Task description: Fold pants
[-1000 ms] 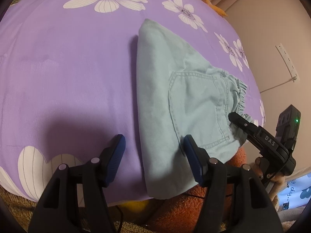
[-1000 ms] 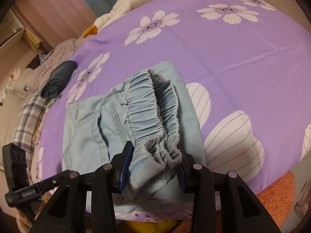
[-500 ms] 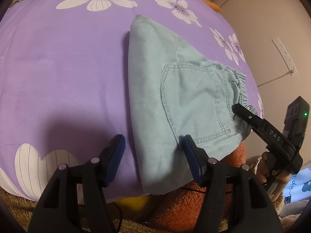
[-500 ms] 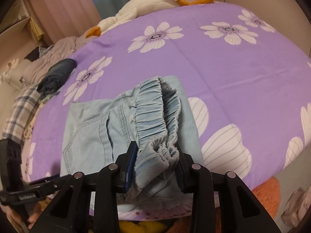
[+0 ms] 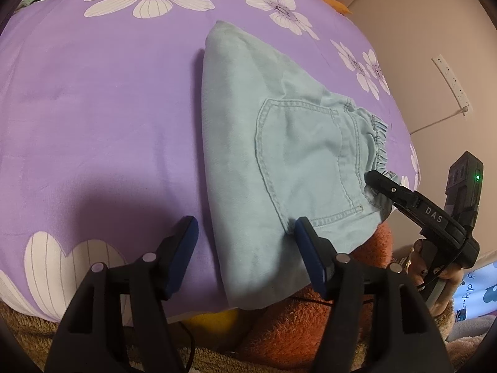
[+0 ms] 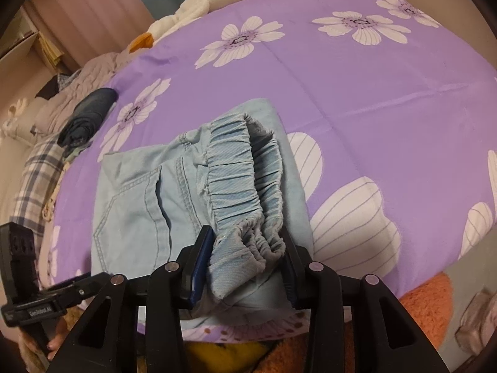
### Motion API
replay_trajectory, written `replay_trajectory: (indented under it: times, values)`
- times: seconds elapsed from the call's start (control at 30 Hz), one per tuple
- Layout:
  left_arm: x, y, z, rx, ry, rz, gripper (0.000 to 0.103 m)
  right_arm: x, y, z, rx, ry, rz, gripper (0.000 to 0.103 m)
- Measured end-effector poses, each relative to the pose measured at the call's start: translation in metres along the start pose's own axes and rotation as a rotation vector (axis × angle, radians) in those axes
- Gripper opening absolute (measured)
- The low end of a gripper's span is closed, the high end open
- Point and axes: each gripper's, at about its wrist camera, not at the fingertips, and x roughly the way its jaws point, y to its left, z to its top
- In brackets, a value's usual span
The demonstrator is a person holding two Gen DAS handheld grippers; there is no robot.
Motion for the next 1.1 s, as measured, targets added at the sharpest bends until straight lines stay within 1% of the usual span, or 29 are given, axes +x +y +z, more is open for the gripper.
replay_trajectory:
  times: [0.03,0.07,0.1,0.13,0.17,0.2,0.23,0.27,0.33,0.4,0.47,0.6,0.67,0.7,0.73,0.8,0.83,0.87,0.9,0.97,1.0,1.03,1.07,1.1]
  values:
    - [-0.003,0.000,0.001,-0.003,-0.003,-0.004,0.064,-0.002,-0.001,0.001,0.001,0.001,-0.008,0.045]
    - [-0.009,-0.001,0.003,-0.005,-0.022,-0.014,0.064,-0.004,-0.001,0.003,0.000,-0.002,-0.020,0.052]
    - [-0.013,-0.002,0.005,-0.004,-0.046,-0.021,0.066,-0.008,-0.002,0.003,-0.004,-0.012,-0.038,0.056]
    - [-0.019,-0.002,0.007,0.000,-0.077,-0.023,0.074,-0.014,-0.002,0.005,-0.012,-0.032,-0.061,0.065]
    - [-0.024,-0.003,0.010,0.003,-0.103,-0.019,0.079,-0.019,-0.003,0.006,-0.019,-0.053,-0.068,0.074]
    - [-0.029,-0.003,0.013,0.011,-0.139,-0.004,0.084,-0.023,-0.004,0.008,-0.022,-0.075,-0.065,0.078]
    - [-0.030,-0.003,0.015,0.014,-0.154,0.009,0.084,-0.027,-0.006,0.011,-0.017,-0.099,-0.056,0.085]
    - [-0.030,-0.002,0.017,0.011,-0.161,0.026,0.084,-0.028,-0.008,0.014,-0.009,-0.106,-0.050,0.088]
    - [-0.028,0.001,0.021,0.001,-0.160,0.023,0.084,-0.026,-0.011,0.021,0.009,-0.101,-0.004,0.088]
    - [-0.021,0.003,0.025,-0.012,-0.151,0.032,0.084,-0.017,-0.012,0.026,0.015,-0.070,0.050,0.088]
    - [-0.014,0.003,0.027,-0.021,-0.139,0.038,0.083,-0.007,-0.010,0.026,0.013,-0.038,0.064,0.088]
    - [-0.004,0.008,0.030,-0.043,-0.105,0.009,0.082,0.011,-0.013,0.022,0.027,0.023,0.086,0.088]
    - [0.003,0.009,0.032,-0.055,-0.085,-0.020,0.078,0.020,-0.021,0.020,0.060,0.050,0.102,0.088]
    - [0.008,0.009,0.034,-0.060,-0.070,-0.039,0.073,0.023,-0.026,0.020,0.084,0.054,0.118,0.088]
    - [0.013,0.008,0.035,-0.064,-0.060,-0.048,0.072,0.026,-0.031,0.019,0.108,0.050,0.150,0.088]
    - [0.016,0.004,0.038,-0.050,-0.066,-0.043,0.069,0.026,-0.037,0.020,0.144,0.040,0.196,0.088]
    - [0.018,0.001,0.039,-0.035,-0.066,-0.045,0.064,0.026,-0.037,0.022,0.145,0.040,0.205,0.088]
    - [0.021,-0.002,0.041,-0.026,-0.057,-0.051,0.062,0.027,-0.036,0.022,0.140,0.041,0.210,0.088]
    - [0.024,-0.003,0.043,-0.026,-0.054,-0.044,0.061,0.028,-0.033,0.023,0.131,0.043,0.212,0.087]
    - [0.027,-0.006,0.046,-0.017,-0.058,-0.031,0.055,0.032,-0.025,0.024,0.099,0.052,0.226,0.076]
    - [0.028,-0.006,0.046,-0.012,-0.058,-0.025,0.053,0.035,-0.023,0.025,0.092,0.058,0.231,0.075]
    - [0.029,-0.007,0.046,-0.005,-0.061,-0.017,0.048,0.037,-0.020,0.026,0.086,0.059,0.229,0.071]
    - [0.029,-0.007,0.046,-0.002,-0.063,-0.013,0.046,0.038,-0.016,0.026,0.078,0.061,0.230,0.062]
    - [0.028,-0.008,0.045,0.003,-0.065,0.004,0.041,0.039,-0.013,0.026,0.074,0.067,0.242,0.057]
